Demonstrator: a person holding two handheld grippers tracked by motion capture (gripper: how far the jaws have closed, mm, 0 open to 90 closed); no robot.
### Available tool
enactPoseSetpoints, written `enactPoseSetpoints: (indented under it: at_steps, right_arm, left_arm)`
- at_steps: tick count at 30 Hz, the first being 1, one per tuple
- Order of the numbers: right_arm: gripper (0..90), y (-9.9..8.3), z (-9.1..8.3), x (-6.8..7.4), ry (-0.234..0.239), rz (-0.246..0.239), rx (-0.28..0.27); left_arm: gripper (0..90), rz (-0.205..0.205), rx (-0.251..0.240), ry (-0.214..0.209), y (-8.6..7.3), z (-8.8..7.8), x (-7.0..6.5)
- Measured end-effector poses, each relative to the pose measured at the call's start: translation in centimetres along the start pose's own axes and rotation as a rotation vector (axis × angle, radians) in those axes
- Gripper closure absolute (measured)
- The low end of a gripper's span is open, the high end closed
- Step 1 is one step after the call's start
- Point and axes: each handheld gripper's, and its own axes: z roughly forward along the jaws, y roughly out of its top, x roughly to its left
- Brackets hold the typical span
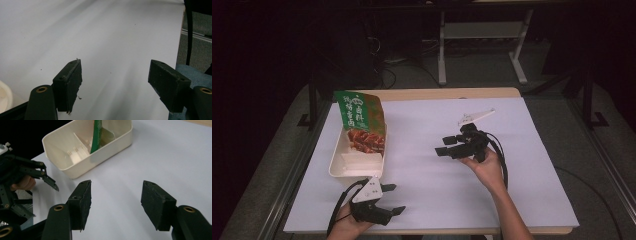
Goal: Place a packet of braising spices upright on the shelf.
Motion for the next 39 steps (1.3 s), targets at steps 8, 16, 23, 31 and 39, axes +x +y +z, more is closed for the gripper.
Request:
enactPoseSetpoints:
  at_steps: [8,16,23,31,39]
  right_arm:
    - [38.9,-1.8,-1.2,0.1,-0.008,0.012,0.005]
    - [37.7,-3.5,-2.0,0.1,-0.011,0.032,0.005]
    - [36.5,-4.6,-2.5,0.2,-0.013,0.046,0.012]
    - [35.8,-6.2,-3.4,0.3,-0.023,0.055,0.006]
    - [34.9,-7.9,-4.2,0.7,-0.033,0.072,0.010]
  left_arm:
    - [26.7,-0.008,0.006,-0.003,0.0,0.1,0.0]
    - [25.5,-0.013,0.005,-0.017,0.4,0.5,0.1]
    - [25.3,-0.017,-0.002,-0.013,0.4,0.4,0.2]
    - [24.3,-0.021,-0.002,-0.010,0.5,0.3,0.2]
    - [24.2,-0.023,0.005,-0.007,0.4,0.2,0.2]
